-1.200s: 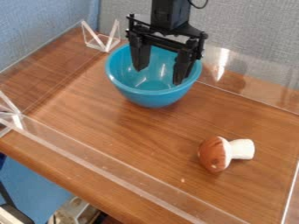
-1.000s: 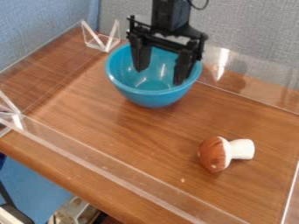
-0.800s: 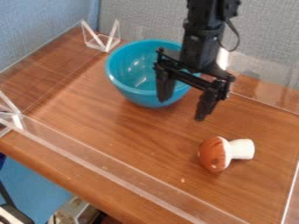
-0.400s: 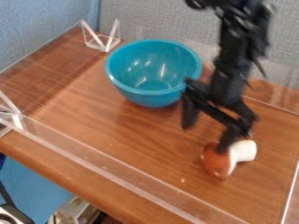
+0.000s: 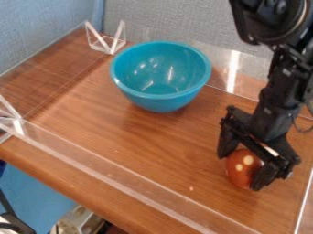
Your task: Put the mushroom in the blue bowl
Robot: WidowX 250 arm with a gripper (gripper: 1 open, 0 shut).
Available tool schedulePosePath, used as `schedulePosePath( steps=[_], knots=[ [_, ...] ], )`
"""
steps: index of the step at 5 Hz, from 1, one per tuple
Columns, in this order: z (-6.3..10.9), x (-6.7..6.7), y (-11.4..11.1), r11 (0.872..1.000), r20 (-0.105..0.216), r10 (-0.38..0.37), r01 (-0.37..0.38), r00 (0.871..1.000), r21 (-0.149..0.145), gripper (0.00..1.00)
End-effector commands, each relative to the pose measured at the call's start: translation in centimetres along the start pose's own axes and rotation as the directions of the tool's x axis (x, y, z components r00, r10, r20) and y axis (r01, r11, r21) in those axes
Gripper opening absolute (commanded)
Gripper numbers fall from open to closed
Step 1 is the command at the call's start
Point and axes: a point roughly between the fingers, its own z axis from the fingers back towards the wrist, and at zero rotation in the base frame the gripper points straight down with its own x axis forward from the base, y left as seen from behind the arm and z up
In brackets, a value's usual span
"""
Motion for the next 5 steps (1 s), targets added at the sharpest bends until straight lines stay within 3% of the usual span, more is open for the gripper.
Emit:
schedulePosePath(
  steps=[1, 2, 5],
  knots=[
    [1.4, 0.9, 0.2, 1.000, 0.060, -0.010, 0.009, 0.998, 0.018, 1.00],
    [1.4, 1.0, 0.6, 1.000, 0.059, -0.006, 0.004, 0.998, 0.028, 0.00],
    [-0.5, 0.6, 1.3, 0.999, 0.040, 0.031, -0.032, 0.999, 0.022, 0.00]
  ],
)
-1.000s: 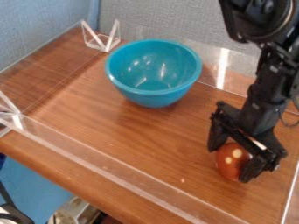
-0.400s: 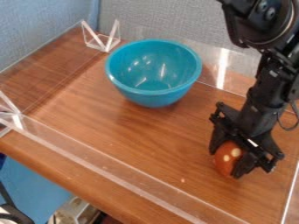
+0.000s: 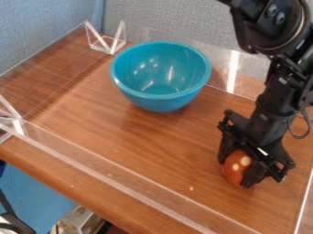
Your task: Put the mushroom in the blue bowl
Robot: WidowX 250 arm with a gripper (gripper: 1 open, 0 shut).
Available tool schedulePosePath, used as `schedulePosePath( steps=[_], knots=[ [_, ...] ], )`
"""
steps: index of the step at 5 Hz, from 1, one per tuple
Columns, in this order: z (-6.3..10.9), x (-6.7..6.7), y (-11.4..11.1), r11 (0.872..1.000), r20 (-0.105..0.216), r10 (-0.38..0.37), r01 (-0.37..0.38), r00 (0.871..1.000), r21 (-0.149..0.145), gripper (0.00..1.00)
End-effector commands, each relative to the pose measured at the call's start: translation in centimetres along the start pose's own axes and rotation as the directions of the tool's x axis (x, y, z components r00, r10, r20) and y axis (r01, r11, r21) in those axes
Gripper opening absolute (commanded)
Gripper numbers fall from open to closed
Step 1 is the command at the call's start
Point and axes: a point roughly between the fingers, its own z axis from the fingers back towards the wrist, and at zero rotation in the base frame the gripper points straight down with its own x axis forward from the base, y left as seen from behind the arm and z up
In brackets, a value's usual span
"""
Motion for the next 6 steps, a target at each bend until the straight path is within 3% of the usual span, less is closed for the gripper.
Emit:
schedulePosePath(
  steps=[1, 6],
  knots=[
    [0.0, 0.0, 0.9, 1.000, 0.018, 0.031, -0.031, 0.999, -0.001, 0.00],
    [-0.8, -0.8, 2.0, 0.996, 0.003, 0.085, -0.085, 0.996, 0.015, 0.00]
  ],
)
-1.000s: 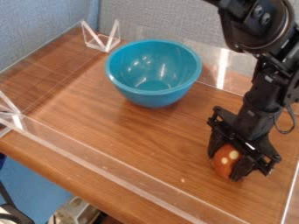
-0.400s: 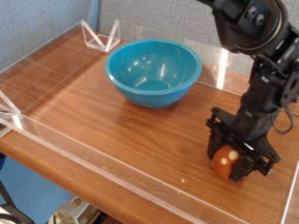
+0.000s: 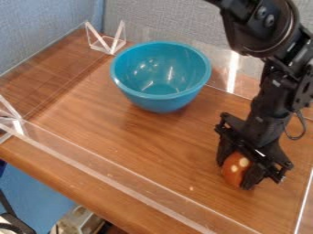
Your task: Put the mushroom in the blue bowl
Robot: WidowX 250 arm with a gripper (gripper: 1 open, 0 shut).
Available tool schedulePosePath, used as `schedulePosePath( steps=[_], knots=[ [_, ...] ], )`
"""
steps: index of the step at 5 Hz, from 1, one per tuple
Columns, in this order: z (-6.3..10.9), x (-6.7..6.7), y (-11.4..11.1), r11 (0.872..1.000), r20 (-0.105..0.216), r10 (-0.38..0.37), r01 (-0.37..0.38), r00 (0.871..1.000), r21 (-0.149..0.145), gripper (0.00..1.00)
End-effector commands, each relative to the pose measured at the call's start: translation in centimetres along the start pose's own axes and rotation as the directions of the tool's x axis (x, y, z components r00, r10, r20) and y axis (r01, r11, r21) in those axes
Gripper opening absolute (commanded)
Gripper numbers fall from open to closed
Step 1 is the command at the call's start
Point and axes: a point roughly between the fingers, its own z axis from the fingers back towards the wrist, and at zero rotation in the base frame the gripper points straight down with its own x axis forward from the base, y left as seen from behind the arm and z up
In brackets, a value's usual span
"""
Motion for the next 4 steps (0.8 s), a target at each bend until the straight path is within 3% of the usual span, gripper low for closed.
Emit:
schedulePosePath(
  steps=[1, 3, 4],
  knots=[
    [-0.2, -0.2, 1.6, 0.999, 0.002, 0.053, -0.053, 0.999, 0.011, 0.00],
    [-0.3, -0.4, 2.0, 0.997, -0.006, 0.072, -0.072, 0.997, 0.023, 0.00],
    [1.6, -0.4, 2.9, 0.995, 0.018, 0.099, -0.099, 0.995, 0.021, 0.00]
  ],
)
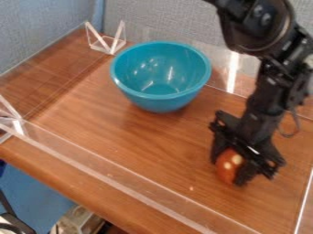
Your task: Put the mushroom in the blue bowl
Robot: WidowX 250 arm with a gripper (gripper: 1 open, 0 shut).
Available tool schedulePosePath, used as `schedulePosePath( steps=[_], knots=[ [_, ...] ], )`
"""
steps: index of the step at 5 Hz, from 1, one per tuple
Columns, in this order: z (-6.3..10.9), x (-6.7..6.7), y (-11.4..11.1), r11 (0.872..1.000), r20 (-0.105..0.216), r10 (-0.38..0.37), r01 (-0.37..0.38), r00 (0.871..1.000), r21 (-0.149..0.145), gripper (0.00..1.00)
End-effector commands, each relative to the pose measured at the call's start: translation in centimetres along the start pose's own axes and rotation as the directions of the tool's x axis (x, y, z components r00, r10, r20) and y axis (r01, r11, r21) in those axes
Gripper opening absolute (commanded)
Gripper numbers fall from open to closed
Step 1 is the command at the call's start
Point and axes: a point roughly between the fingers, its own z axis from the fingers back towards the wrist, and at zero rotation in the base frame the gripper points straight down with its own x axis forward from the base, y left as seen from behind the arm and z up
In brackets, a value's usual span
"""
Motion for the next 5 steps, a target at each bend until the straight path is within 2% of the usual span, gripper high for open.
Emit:
schedulePosePath(
  steps=[1, 3, 5],
  knots=[
    [3.2, 0.7, 2.6, 0.998, 0.071, 0.059, -0.059, 0.996, -0.006, 0.00],
    [6.6, 1.1, 5.1, 0.995, 0.117, 0.104, -0.102, 0.988, -0.020, 0.00],
    [6.8, 1.6, 5.4, 0.995, 0.133, 0.098, -0.094, 0.986, -0.032, 0.00]
  ],
)
